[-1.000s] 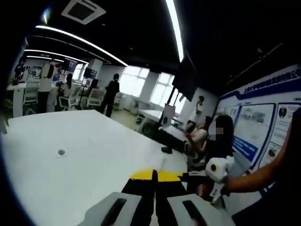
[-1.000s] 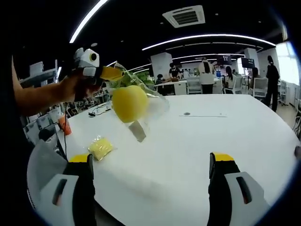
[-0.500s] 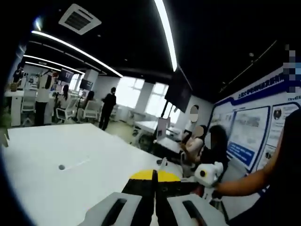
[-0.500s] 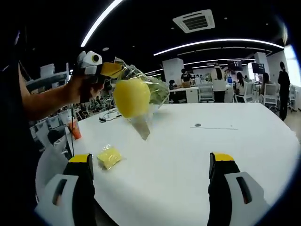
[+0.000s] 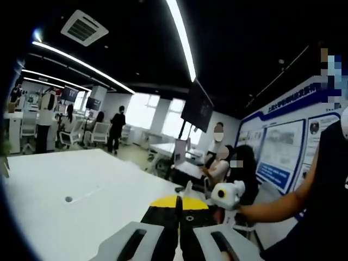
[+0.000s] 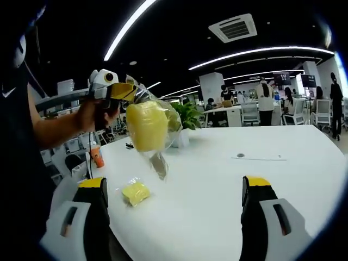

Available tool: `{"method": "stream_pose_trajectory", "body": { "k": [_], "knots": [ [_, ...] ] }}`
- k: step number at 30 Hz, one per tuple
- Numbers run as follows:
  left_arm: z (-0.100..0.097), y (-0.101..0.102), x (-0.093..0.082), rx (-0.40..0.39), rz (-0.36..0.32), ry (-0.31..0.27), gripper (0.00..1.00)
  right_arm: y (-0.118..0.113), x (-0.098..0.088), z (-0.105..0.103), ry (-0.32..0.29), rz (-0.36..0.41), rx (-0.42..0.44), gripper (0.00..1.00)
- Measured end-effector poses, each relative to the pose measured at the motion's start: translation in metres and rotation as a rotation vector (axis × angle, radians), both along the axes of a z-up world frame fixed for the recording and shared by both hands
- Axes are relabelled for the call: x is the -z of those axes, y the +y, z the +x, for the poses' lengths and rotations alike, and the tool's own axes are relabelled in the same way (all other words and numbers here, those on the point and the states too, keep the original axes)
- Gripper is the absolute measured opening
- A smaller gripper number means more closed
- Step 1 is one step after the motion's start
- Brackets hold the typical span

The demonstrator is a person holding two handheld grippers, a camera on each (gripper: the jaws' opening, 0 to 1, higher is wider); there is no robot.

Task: Compare the silicone blocks by pressing each to a similar depth, holding the contact briefly, and releasing to observe deformation and rebound differences across the visible hardness samples.

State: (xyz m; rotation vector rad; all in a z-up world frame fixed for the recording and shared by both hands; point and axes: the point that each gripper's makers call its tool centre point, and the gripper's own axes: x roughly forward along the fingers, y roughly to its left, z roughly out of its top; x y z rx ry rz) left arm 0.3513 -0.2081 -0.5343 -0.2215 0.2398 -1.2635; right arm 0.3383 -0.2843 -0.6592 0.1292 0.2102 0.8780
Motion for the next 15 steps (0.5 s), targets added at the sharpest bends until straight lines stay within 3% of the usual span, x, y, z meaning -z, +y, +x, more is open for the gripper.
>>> {"method": "stream_pose_trajectory", "body": {
  "k": [15],
  "knots": [
    [-0.015, -0.003, -0.005, 0.031, -0.039, 0.007, 0.0, 0.023, -0.02, 0.002, -0.039, 0.064, -0.1, 0.96]
  ]
}}
